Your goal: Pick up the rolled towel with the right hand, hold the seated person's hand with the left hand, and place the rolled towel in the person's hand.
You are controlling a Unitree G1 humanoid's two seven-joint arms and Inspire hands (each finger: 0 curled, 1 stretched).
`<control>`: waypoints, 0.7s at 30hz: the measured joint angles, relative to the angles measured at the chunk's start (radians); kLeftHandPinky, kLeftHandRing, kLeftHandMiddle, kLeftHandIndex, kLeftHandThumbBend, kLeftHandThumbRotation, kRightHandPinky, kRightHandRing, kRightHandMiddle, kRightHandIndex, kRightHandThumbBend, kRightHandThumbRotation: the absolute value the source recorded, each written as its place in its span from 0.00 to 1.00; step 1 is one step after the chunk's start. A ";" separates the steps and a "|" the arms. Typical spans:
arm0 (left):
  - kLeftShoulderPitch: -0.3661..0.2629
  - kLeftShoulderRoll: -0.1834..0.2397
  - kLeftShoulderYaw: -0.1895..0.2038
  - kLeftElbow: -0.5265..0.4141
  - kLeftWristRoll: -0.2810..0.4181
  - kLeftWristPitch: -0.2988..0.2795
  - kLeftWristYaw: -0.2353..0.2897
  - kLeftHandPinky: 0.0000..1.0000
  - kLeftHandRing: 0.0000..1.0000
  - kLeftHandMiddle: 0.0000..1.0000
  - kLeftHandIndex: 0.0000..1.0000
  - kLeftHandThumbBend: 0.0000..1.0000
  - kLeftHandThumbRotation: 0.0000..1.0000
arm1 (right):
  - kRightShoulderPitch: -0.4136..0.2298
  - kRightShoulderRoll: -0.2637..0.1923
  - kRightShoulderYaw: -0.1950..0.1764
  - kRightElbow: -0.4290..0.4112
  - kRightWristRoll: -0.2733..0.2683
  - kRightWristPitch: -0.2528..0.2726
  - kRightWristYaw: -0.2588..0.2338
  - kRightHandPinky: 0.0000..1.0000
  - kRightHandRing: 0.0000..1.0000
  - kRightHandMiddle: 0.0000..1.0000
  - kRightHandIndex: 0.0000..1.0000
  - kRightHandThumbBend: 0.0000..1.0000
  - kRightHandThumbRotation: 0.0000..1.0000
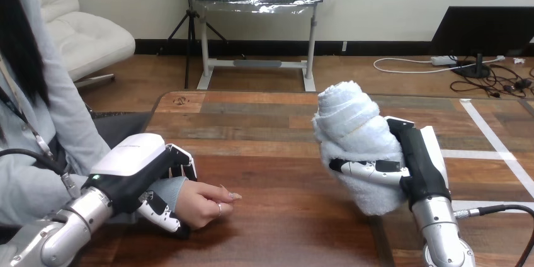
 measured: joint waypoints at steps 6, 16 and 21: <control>0.000 0.005 0.000 -0.001 0.000 -0.010 0.001 0.27 0.32 0.38 0.40 1.00 0.00 | 0.000 0.000 -0.001 0.000 0.003 0.000 0.005 0.25 0.30 0.40 0.44 0.86 0.02; 0.003 0.007 0.000 -0.009 0.000 -0.016 0.004 0.27 0.32 0.38 0.40 1.00 0.00 | 0.000 0.001 -0.006 0.000 0.004 0.000 0.015 0.26 0.31 0.41 0.44 0.86 0.00; 0.007 0.008 0.001 -0.020 -0.001 -0.020 0.004 0.27 0.32 0.38 0.40 0.99 0.00 | 0.000 0.002 -0.008 0.000 0.004 0.000 0.019 0.27 0.31 0.41 0.44 0.86 0.00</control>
